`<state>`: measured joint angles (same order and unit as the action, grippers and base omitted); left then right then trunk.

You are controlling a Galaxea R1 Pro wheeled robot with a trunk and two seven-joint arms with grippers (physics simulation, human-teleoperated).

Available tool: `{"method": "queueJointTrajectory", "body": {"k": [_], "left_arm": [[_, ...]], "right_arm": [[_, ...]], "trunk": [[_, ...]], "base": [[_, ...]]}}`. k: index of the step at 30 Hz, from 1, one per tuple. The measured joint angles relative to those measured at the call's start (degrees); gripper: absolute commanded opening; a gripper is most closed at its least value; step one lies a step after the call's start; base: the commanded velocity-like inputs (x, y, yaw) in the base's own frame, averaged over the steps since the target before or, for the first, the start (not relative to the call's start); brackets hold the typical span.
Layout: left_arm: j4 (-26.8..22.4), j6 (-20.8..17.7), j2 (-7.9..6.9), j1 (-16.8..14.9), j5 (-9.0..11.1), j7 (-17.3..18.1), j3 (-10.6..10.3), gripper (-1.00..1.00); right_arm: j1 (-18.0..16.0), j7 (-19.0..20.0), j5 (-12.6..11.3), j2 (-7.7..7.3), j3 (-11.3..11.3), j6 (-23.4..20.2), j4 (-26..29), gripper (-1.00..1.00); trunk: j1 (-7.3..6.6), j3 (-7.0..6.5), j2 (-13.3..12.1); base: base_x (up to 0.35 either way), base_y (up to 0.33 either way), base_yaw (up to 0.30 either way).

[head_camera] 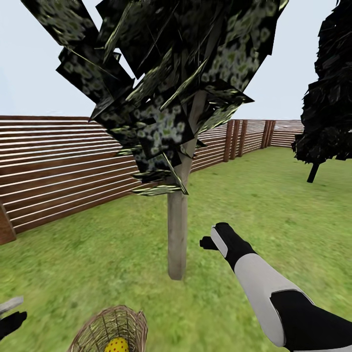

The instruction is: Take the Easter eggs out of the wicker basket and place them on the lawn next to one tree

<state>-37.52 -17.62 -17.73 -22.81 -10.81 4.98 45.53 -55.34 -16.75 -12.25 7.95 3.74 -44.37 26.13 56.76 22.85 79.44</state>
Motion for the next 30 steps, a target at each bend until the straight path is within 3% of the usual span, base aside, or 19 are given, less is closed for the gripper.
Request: {"method": "queueJointTrajectory", "body": {"k": [1,4,5,7,12,24,30], "left_arm": [[0.2,-0.1,3.14,-1.65,-3.19,-0.52,-0.01,1.0],[0.37,-0.18,7.92,-3.33,-6.78,-1.48,0.01,1.0],[0.44,-0.21,10.2,-4.19,-8.11,-2.16,0.02,1.0],[0.49,-0.22,12.15,-4.91,-9.17,-2.9,0.07,1.0],[0.62,-0.11,15.48,-5.78,-10.42,-4.01,0.09,1.0],[1.13,1.22,17.93,-5.92,-10.58,-3.82,0.07,1.0],[6.65,1.1,18.27,-5.87,-10.58,-3.9,-0.01,1.0]], "right_arm": [[0.0,0.0,0.02,0.0,-0.02,0.0,0.0,1.0],[0.0,0.0,0.02,0.0,-0.02,0.0,0.0,1.0],[0.0,0.0,0.03,0.0,-0.01,0.0,0.0,1.0],[0.0,0.0,0.03,0.0,0.0,0.0,0.0,1.0],[0.0,0.0,0.03,0.0,0.02,0.05,0.0,1.0],[0.01,0.0,0.02,0.0,0.07,0.02,0.01,1.0],[0.0,0.0,0.03,0.0,0.15,0.01,0.0,1.0]], "trunk": [[-0.22,-0.18,-0.4],[-0.88,-0.72,-1.6],[-1.1,-0.9,-2.0],[-1.54,-1.26,-2.81],[-2.64,-2.15,-4.81],[-2.87,-2.66,-5.23],[-2.87,-2.76,-5.23]], "base": [[0.0,0.0,0.0],[0.0,0.0,0.0],[0.0,0.0,0.0],[0.0,0.0,0.0],[0.0,0.0,0.0],[0.0,0.0,-0.094],[0.0,0.0,-0.041]]}}
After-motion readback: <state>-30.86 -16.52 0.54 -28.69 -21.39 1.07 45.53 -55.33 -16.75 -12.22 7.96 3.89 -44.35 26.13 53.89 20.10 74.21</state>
